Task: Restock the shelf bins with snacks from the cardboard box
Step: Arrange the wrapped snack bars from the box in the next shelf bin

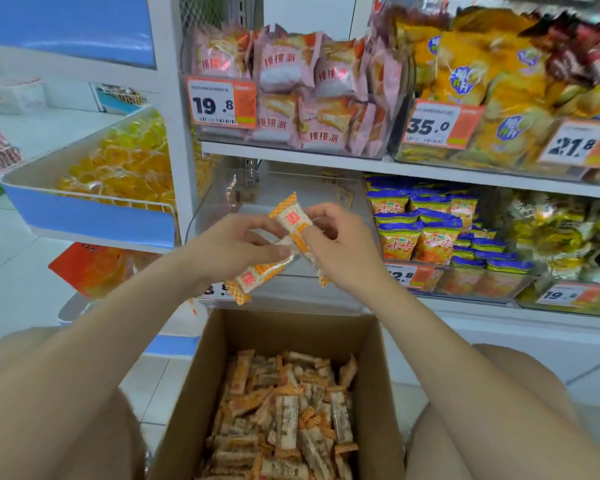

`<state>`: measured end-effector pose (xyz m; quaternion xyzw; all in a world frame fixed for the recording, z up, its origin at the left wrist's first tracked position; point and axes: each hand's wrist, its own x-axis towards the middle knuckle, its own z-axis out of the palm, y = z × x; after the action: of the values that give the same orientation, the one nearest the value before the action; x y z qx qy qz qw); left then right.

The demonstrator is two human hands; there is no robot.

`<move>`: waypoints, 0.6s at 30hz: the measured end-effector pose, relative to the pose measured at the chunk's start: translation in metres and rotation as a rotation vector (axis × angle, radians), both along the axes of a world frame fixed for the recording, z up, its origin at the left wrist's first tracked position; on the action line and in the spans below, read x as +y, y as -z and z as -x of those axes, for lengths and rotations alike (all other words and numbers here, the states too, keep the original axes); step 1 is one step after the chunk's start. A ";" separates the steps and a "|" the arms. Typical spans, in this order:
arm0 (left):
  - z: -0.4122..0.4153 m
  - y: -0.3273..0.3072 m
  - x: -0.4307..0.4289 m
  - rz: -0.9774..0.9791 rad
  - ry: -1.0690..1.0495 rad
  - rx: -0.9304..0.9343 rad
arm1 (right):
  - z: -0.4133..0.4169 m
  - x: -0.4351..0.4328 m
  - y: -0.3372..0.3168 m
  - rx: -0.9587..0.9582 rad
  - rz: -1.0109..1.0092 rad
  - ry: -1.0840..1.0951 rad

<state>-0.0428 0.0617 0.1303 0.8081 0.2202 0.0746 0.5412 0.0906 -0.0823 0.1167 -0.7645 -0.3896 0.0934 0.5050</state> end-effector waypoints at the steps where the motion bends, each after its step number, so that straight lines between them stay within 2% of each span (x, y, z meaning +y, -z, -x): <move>1: -0.001 -0.001 0.003 0.027 0.008 -0.008 | -0.005 0.001 -0.002 0.012 0.026 -0.008; 5: -0.011 0.004 0.010 0.174 0.080 0.014 | -0.020 0.004 0.001 0.253 0.062 -0.087; 7: -0.020 0.002 0.015 0.104 0.136 0.059 | -0.027 0.010 0.002 0.300 0.064 -0.106; 9: -0.030 -0.003 0.023 0.062 0.134 0.055 | -0.038 0.020 0.001 0.316 0.026 -0.046; 12: -0.040 -0.004 0.036 0.144 -0.006 -0.017 | -0.051 0.037 -0.001 0.405 -0.067 0.103; 15: -0.043 0.007 0.048 -0.057 -0.100 -0.032 | -0.059 0.049 0.000 0.517 -0.075 0.161; 18: -0.045 0.014 0.059 -0.160 -0.109 -0.071 | -0.066 0.055 0.006 0.496 0.104 0.082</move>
<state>0.0020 0.1209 0.1159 0.8324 0.2378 0.1499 0.4777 0.1569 -0.0272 0.1102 -0.7585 -0.2172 0.2773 0.5483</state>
